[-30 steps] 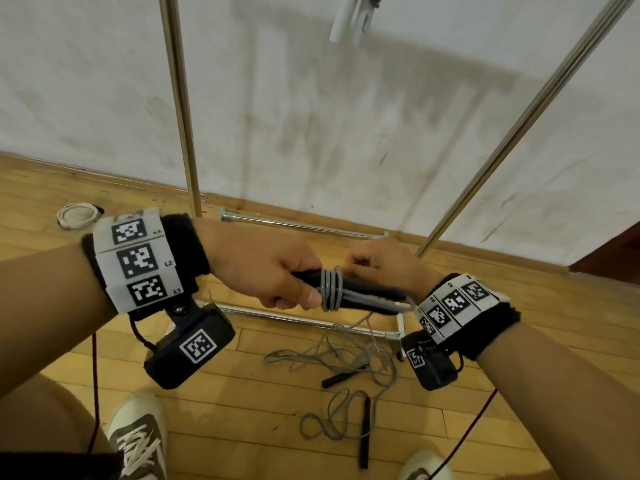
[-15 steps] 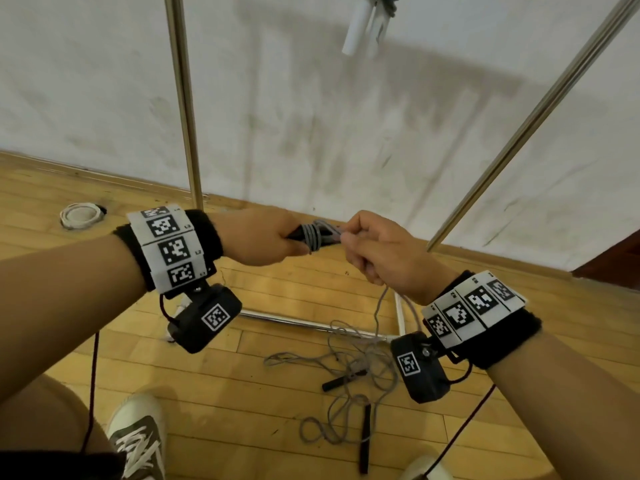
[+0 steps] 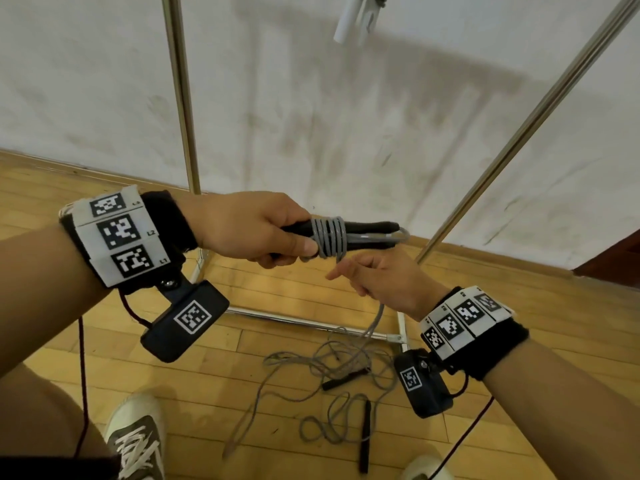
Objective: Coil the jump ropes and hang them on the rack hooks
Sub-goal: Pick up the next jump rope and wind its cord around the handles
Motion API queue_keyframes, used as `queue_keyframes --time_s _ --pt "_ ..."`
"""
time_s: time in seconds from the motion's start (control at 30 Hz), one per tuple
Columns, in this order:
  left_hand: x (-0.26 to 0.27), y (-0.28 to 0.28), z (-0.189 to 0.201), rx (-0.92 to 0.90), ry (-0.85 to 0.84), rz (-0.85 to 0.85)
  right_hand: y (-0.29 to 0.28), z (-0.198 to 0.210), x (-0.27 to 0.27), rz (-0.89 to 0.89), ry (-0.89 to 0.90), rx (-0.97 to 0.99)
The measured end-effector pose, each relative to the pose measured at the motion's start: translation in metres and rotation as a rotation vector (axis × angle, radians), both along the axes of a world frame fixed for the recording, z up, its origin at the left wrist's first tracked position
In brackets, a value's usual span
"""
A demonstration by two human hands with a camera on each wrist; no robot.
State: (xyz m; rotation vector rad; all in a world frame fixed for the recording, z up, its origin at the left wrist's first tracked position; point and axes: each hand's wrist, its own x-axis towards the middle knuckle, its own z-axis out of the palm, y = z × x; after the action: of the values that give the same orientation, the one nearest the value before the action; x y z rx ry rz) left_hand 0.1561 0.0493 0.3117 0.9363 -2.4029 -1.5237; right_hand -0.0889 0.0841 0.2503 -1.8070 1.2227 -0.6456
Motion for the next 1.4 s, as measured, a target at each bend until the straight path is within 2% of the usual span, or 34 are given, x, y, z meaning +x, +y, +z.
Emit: queue_keyframes --time_s 0.07,0.17,0.23,0.33,0.4,0.53,0.63,0.73,0.83,1.03,1.17,1.3,1.4 --pt "-0.001 0.005 0.0 0.025 -0.012 -0.07 -0.001 -0.003 0.0 0.041 0.033 -0.042" --pt "-0.005 0.013 -0.002 0.044 -0.088 -0.135 -0.003 -0.002 -0.005 0.121 0.066 0.028" --pt "-0.009 0.016 -0.007 0.055 -0.152 -0.178 -0.007 0.002 -0.005 0.182 0.241 -0.075" --pt "-0.014 0.019 -0.014 -0.026 -0.296 -0.225 -0.013 0.002 -0.007 0.206 0.526 -0.225" --pt "-0.017 0.019 -0.021 -0.049 -0.381 -0.241 -0.014 0.002 -0.007 0.158 0.576 -0.233" --pt "-0.021 0.015 -0.036 -0.163 -0.549 -0.198 -0.016 0.009 -0.003 0.091 0.446 -0.155" --pt "-0.02 0.008 -0.043 -0.243 -0.603 -0.099 -0.016 0.019 0.0 0.004 0.19 0.045" --pt "-0.017 0.0 -0.042 -0.325 -0.555 0.036 -0.014 0.027 0.002 -0.036 0.059 0.117" --pt "-0.011 -0.008 -0.035 -0.381 -0.432 0.158 -0.009 0.027 0.002 -0.001 -0.094 0.174" --pt "-0.004 -0.012 -0.021 -0.244 -0.137 0.286 -0.002 0.014 -0.002 -0.09 -0.232 0.069" --pt "-0.001 -0.005 -0.01 -0.125 -0.027 0.163 0.002 0.003 -0.007 -0.098 -0.122 0.064" --pt "-0.004 0.004 -0.006 -0.08 -0.02 0.023 0.001 -0.006 -0.013 -0.027 0.034 -0.023" --pt "-0.005 0.01 -0.005 -0.053 -0.045 -0.067 -0.001 -0.005 -0.014 -0.003 0.05 0.032"
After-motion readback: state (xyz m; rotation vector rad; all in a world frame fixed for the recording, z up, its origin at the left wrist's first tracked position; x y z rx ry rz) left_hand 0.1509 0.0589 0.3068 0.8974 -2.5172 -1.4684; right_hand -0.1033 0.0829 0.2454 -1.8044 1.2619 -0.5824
